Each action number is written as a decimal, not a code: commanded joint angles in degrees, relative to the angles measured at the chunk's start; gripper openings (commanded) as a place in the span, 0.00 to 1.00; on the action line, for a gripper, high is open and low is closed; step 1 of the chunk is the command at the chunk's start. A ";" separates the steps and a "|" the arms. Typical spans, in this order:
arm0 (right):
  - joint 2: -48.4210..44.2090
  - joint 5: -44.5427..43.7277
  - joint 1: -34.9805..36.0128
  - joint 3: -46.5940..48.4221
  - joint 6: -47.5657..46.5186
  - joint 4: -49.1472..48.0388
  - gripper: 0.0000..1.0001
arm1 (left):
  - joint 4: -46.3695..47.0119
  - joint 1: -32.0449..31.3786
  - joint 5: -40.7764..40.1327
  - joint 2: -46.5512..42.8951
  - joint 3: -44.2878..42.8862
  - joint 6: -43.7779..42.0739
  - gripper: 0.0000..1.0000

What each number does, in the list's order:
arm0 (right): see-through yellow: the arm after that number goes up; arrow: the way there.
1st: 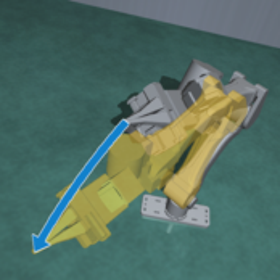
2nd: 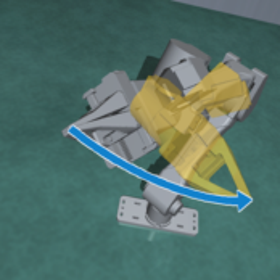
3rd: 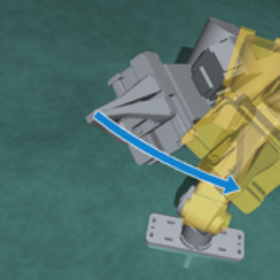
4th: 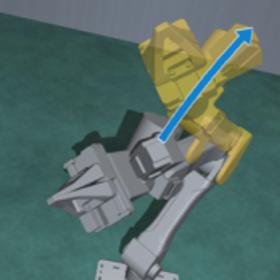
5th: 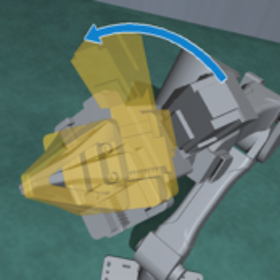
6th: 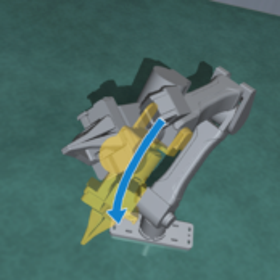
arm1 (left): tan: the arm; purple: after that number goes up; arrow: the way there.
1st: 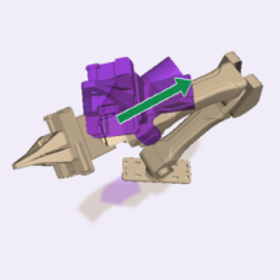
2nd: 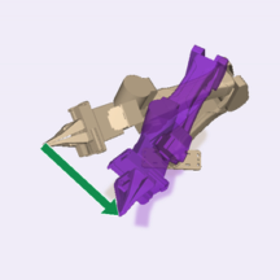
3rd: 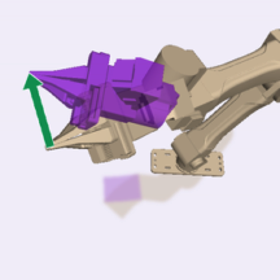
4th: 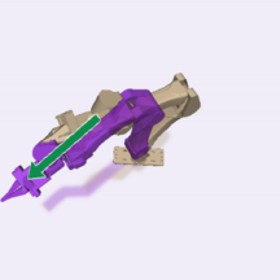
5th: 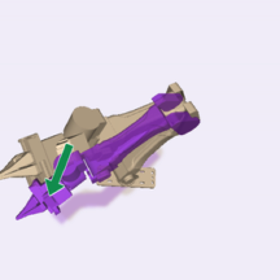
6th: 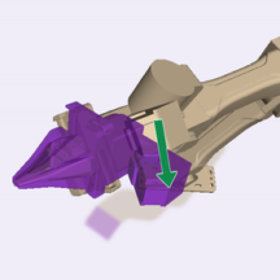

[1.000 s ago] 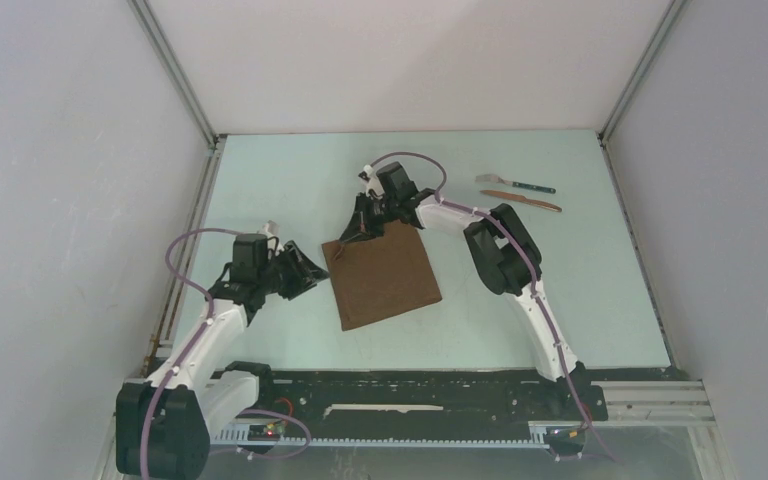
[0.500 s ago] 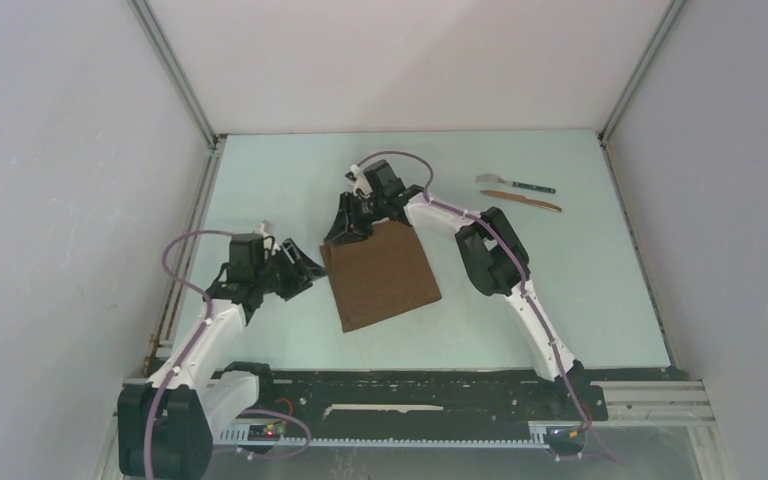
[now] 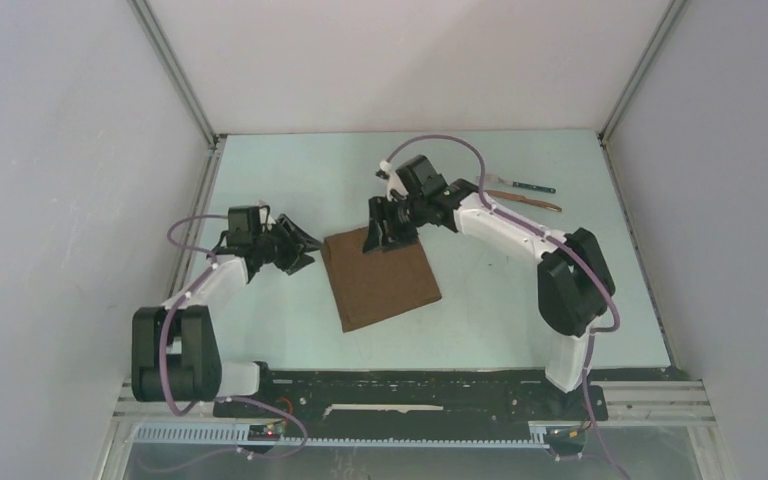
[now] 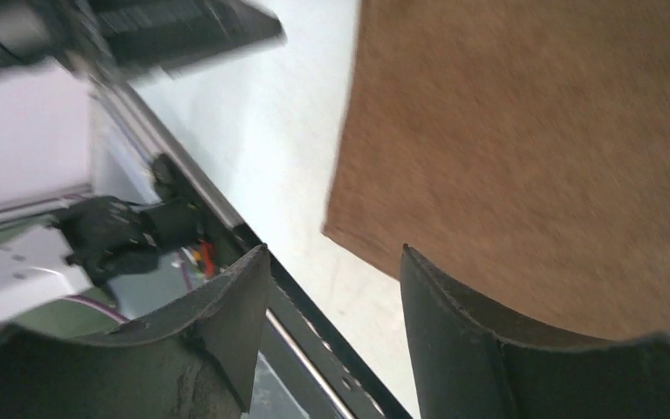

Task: Fold the napkin into a case and place the utensils inside
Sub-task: Fold the rectangle-folded napkin at the center of the board, then smooth out the square-folded napkin at the center of the board.

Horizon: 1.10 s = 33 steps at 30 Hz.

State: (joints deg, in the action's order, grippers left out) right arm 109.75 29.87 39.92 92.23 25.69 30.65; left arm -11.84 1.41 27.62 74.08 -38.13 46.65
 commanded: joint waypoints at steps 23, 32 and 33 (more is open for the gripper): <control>-9.12 -10.65 7.26 -23.19 -1.98 -12.37 0.63 | -22.65 -4.95 -1.65 32.53 -35.70 -27.46 0.43; -0.47 -26.97 19.54 -10.06 -5.75 -3.47 0.57 | -22.71 -4.98 -3.53 33.14 -36.27 -27.32 0.37; 1.09 -28.64 20.56 -7.94 -5.70 -1.41 0.54 | -22.64 -4.97 -3.63 33.22 -36.23 -27.20 0.37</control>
State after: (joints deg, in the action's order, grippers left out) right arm 106.28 10.70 56.84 76.99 22.28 23.53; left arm -34.20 -3.68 25.39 107.02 -72.18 20.88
